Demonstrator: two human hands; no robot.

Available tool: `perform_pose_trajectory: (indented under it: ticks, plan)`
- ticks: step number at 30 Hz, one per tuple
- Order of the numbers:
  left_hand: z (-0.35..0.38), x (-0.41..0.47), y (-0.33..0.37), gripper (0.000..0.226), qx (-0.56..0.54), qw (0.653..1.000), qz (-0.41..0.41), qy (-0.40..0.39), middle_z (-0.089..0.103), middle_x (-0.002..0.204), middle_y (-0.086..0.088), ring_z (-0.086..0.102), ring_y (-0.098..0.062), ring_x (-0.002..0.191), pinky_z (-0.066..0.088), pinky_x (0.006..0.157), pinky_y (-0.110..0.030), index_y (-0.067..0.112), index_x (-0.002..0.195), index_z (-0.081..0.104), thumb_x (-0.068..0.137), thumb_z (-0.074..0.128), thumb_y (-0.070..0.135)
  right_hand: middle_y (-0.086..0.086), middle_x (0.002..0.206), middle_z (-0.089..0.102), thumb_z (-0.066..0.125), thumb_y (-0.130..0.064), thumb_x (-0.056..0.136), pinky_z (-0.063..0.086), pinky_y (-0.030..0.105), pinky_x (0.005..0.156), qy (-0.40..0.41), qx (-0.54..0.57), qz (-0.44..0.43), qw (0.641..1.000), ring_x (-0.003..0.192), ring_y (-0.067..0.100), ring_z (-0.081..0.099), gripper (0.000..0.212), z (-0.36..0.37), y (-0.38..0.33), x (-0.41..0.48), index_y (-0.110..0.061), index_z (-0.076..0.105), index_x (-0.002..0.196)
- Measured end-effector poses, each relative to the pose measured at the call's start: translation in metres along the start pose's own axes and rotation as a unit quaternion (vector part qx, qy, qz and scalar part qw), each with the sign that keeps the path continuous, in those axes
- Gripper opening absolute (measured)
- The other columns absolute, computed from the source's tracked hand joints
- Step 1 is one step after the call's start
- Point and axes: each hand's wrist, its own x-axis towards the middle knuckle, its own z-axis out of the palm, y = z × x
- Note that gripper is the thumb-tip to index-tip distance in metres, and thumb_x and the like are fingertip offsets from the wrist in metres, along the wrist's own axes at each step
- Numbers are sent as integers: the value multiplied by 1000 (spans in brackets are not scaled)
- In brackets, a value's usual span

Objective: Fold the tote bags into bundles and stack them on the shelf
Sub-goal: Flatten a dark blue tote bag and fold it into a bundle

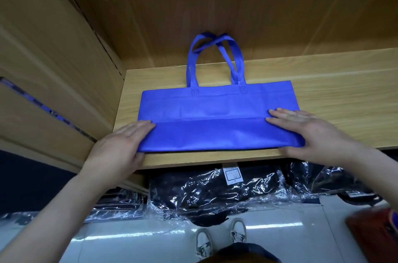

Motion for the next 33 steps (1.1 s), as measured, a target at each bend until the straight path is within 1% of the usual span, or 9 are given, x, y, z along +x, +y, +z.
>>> perform_pose_trajectory:
  ticks: [5,11,14,17,20,24,27,30,33]
  plan:
    - [-1,-4,-2,47,-129,988,-73,38,67,123,7,62,-17,114,48,95,-28,32,122,66,83,69,6,-42,134,41,78,-9,78,18,3,109,1,209,43,977,132,-17,30,61,-10,9,-5,-45,57,123]
    - [5,2,9,14,-393,894,-198,90,68,71,29,61,12,73,48,76,-28,31,82,67,89,68,20,-1,88,75,80,-23,76,48,6,64,123,445,193,866,70,0,66,3,-25,12,-6,-22,78,79]
    - [17,5,16,20,-381,885,-228,142,73,83,6,68,-18,85,52,82,-44,19,92,64,89,62,39,-4,79,75,85,-42,65,53,13,62,171,495,224,822,71,5,71,32,-16,9,-2,-17,76,83]
    - [19,6,24,31,-255,916,-248,183,69,89,-12,62,-38,90,46,76,-43,9,101,61,93,61,38,-9,75,74,72,-14,86,58,25,75,235,406,272,840,80,12,72,8,-4,2,9,-21,71,90]
    - [19,7,28,27,-178,935,-232,198,63,73,-8,59,-39,75,38,63,-40,8,98,58,94,59,35,0,84,71,70,-18,87,53,39,80,296,270,298,866,84,26,68,7,6,-11,16,-21,64,91]
    - [24,4,25,29,-135,944,-218,210,49,71,-4,45,-31,63,32,57,-36,11,81,46,94,58,34,18,98,67,62,-28,91,43,40,77,327,141,329,874,92,39,61,30,20,-24,17,-6,59,110]
    - [19,6,24,29,-162,942,-240,172,56,75,-1,58,-36,74,41,62,-39,14,102,50,91,61,39,25,107,58,52,-38,87,41,43,85,312,105,350,877,102,42,53,51,26,-25,18,-1,56,121]
    - [8,9,22,49,-101,960,-197,174,62,99,-4,55,-35,97,49,74,-46,23,130,48,86,68,29,23,121,47,58,-30,93,36,48,100,278,99,381,876,118,41,42,52,24,-24,22,-10,47,139]
    - [10,16,28,41,-27,992,-32,117,53,136,-9,45,-37,121,46,93,-50,30,126,60,86,60,20,18,130,42,59,-29,93,33,47,103,248,98,395,879,124,37,37,60,18,-24,26,-24,35,148]
